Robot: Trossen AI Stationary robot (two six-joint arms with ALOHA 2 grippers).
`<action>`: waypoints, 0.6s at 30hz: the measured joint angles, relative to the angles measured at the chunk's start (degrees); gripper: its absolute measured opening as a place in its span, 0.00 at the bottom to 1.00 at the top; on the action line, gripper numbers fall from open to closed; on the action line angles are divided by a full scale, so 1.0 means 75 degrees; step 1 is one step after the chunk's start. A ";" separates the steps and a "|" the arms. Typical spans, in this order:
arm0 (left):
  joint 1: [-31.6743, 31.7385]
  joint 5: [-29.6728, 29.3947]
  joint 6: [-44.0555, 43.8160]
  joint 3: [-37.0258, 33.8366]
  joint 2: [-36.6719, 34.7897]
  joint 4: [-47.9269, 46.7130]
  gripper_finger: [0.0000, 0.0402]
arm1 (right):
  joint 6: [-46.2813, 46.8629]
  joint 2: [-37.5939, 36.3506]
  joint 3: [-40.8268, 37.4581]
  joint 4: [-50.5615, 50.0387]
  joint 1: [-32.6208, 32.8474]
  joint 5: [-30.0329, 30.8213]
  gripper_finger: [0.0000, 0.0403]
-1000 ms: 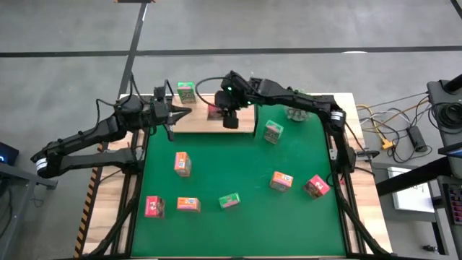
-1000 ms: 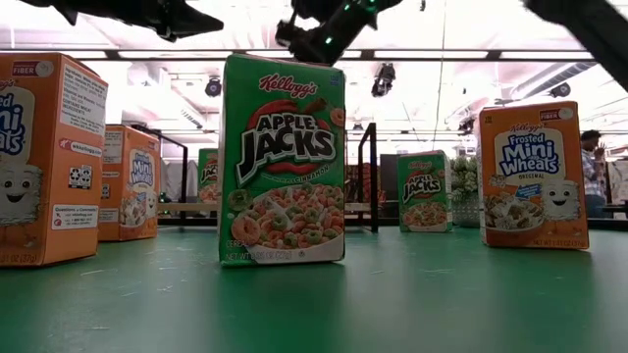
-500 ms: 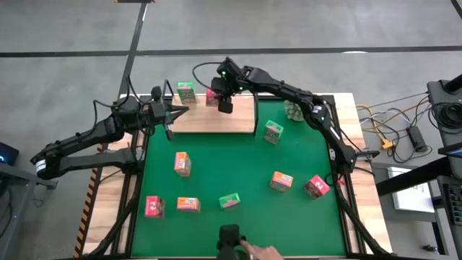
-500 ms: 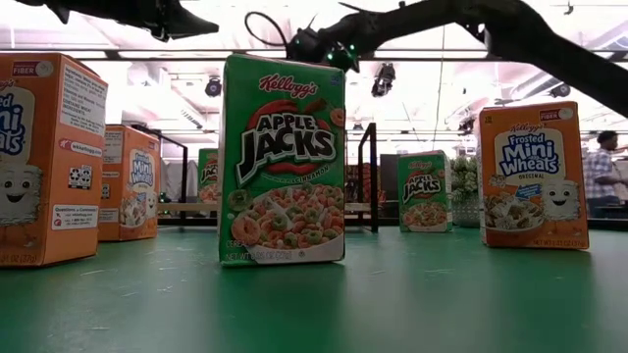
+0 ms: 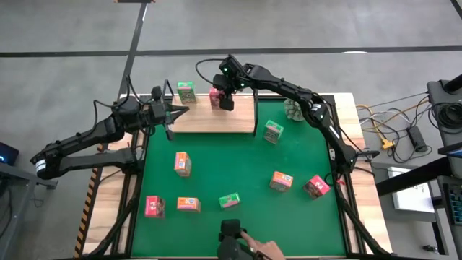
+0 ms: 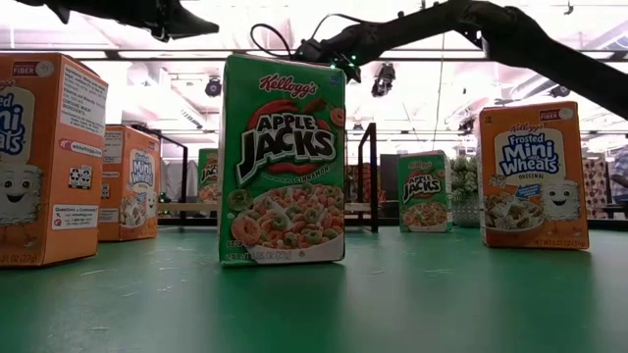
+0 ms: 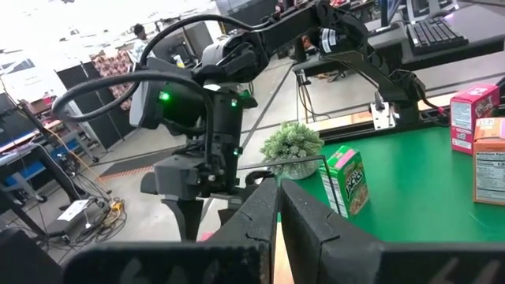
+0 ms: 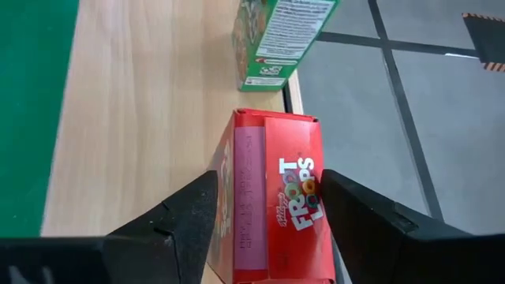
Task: Stack cereal on shelf
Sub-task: Put the top red cereal box on the shelf
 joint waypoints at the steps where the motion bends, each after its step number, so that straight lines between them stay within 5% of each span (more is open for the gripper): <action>1: 0.0000 0.0000 -0.0002 0.0000 0.0009 0.0003 0.00 | -0.0020 0.0018 0.0001 0.0003 -0.0001 0.0001 0.54; 18: 0.0000 0.0000 -0.0002 0.0000 0.0028 0.0000 0.00 | 0.0682 -0.0753 0.0021 -0.0482 0.0382 -0.0020 0.56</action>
